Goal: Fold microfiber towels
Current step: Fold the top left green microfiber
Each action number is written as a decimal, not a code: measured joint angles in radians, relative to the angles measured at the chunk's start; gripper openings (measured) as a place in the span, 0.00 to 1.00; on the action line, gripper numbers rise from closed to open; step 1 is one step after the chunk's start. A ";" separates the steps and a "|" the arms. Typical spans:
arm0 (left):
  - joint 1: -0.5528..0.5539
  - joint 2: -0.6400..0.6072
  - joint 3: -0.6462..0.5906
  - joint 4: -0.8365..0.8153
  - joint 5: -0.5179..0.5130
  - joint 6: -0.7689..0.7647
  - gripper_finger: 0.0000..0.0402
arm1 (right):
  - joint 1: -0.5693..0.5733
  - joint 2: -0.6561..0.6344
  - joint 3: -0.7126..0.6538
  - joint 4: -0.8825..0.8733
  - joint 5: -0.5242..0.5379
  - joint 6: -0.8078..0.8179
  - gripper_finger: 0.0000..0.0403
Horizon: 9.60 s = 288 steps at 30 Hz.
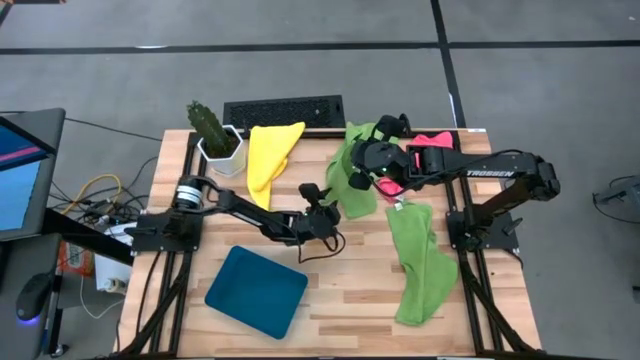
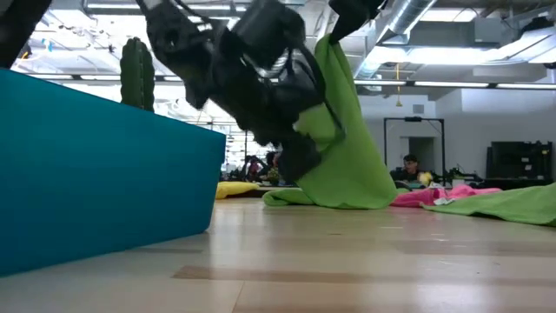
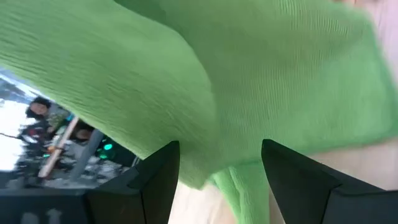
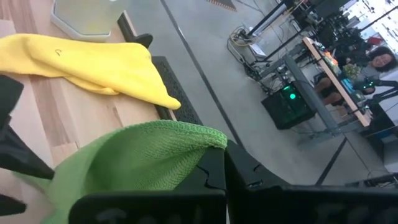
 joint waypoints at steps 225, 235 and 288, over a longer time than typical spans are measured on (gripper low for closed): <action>0.400 -0.695 -0.043 -0.844 1.296 -0.427 0.01 | 0.226 0.389 -0.092 0.771 0.076 -0.420 0.02; 0.388 -0.695 -0.044 -0.872 1.063 -0.244 0.23 | 0.214 0.225 -0.089 0.448 0.095 -0.052 0.02; 0.041 -0.361 -0.357 -0.286 0.359 -0.474 0.49 | 0.014 0.172 -0.099 0.176 -0.062 0.252 0.03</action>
